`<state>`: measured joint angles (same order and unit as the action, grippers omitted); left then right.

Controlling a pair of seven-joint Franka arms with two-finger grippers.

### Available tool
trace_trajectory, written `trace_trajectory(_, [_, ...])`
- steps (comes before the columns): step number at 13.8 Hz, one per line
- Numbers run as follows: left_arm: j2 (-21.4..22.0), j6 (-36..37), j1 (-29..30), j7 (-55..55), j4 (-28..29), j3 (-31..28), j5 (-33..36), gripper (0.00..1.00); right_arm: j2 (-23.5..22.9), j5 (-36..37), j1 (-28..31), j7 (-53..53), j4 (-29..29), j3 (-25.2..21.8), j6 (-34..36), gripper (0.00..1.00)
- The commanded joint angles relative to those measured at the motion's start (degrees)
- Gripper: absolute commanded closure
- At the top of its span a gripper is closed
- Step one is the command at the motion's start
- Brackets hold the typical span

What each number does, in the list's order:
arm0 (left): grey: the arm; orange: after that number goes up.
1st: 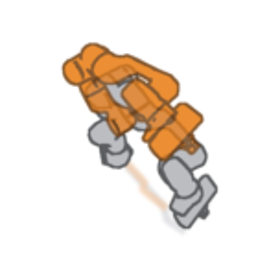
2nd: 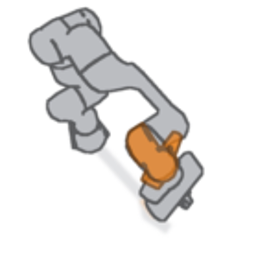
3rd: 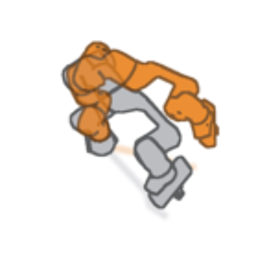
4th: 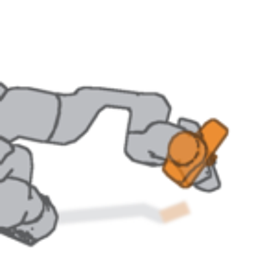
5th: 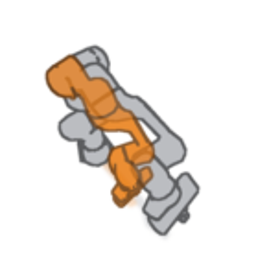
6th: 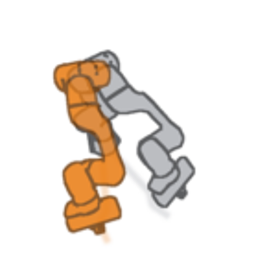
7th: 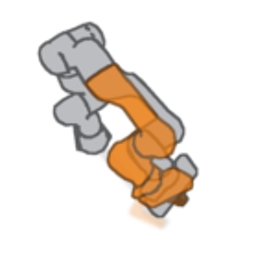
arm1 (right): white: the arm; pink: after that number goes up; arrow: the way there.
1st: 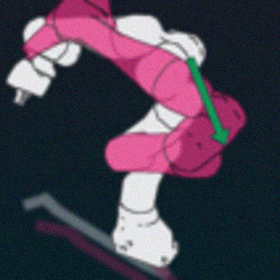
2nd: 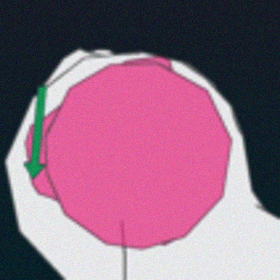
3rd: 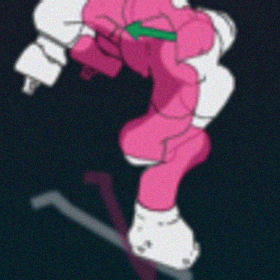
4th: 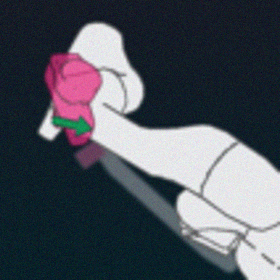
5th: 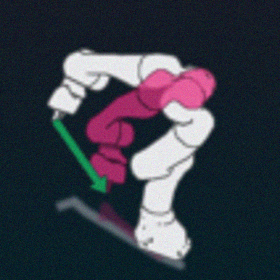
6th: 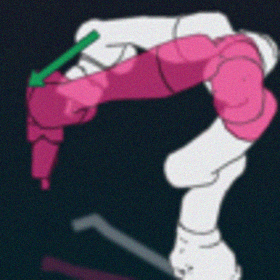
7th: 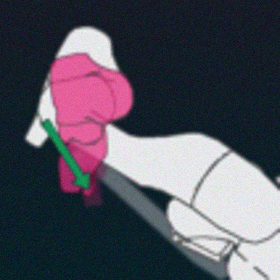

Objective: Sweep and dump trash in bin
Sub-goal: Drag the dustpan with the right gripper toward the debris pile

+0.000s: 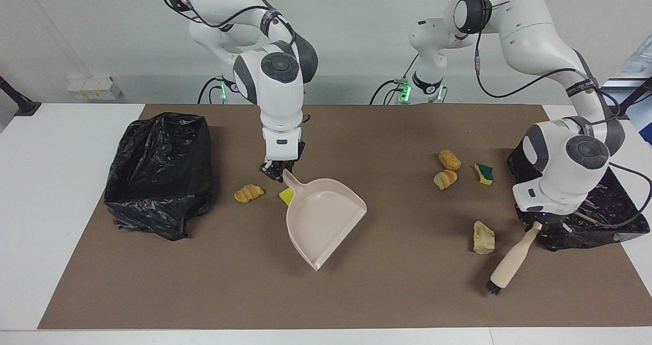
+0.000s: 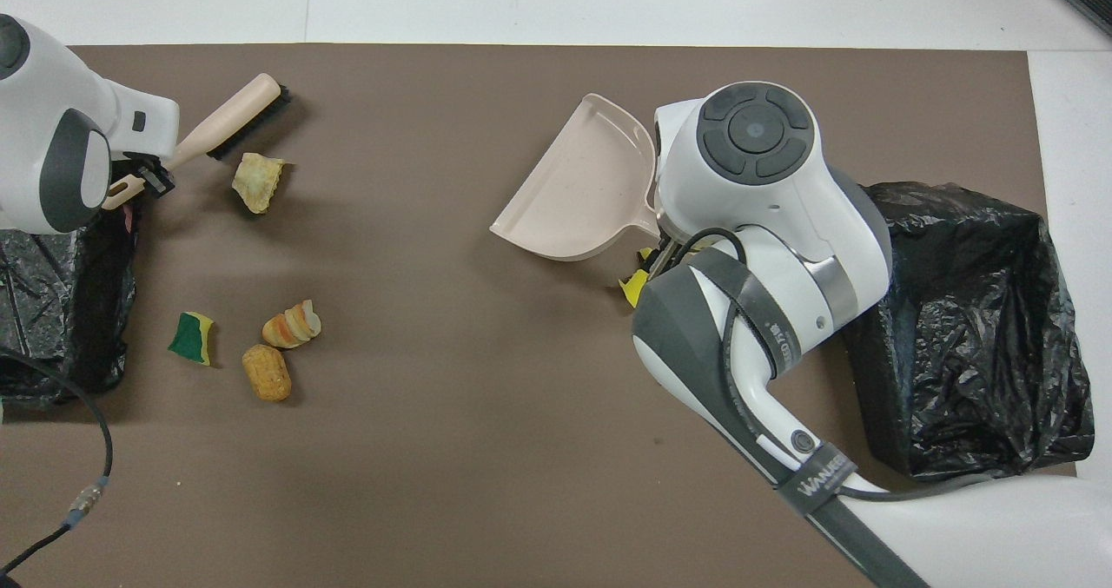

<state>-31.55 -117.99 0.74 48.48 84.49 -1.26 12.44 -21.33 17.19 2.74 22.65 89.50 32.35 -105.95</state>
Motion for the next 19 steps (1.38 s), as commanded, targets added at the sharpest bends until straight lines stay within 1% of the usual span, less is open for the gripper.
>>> trace_trajectory(1, [6.66,2.32,-0.66,0.13,9.35,-0.14,0.21,1.00,2.26,-1.02,0.51,8.96,5.15,2.01,-2.66,1.00])
trace_trajectory(2, [8.33,2.15,-2.05,-0.13,12.25,-0.23,0.21,1.00,1.82,-1.02,0.60,10.55,6.38,2.19,-3.37,1.00])
trace_trajectory(5, [12.72,3.46,-2.41,-2.86,19.29,-0.23,0.21,1.00,0.86,-1.02,-0.97,18.36,7.70,2.54,-5.74,1.00])
trace_trajectory(8, [18.35,7.58,-3.46,-3.12,25.27,-0.14,0.21,1.00,-1.08,-0.94,-1.68,20.32,7.79,2.54,-7.06,1.00])
trace_trajectory(10, [21.51,11.45,-3.82,-3.12,28.43,0.03,0.13,1.00,-2.57,-0.67,-2.12,21.46,8.15,2.54,-10.40,1.00])
trace_trajectory(12, [23.45,13.04,-5.40,-5.65,29.15,-0.05,0.13,1.00,-3.02,0.03,-2.65,25.83,8.06,2.36,-11.81,1.00])
trace_trajectory(13, [24.77,15.40,-5.66,-8.11,29.50,0.03,0.13,1.00,-3.02,0.03,-2.65,27.95,8.06,2.36,-11.56,1.00])
trace_trajectory(16, [28.64,20.24,-7.85,-17.68,29.68,0.03,0.13,1.00,-2.93,0.12,-2.74,27.97,8.06,2.28,-11.38,1.00])
trace_trajectory(19, [31.54,23.32,-8.04,-28.40,30.12,0.03,0.13,1.00,-2.93,1.60,-2.56,28.50,8.06,2.28,-11.55,1.00])
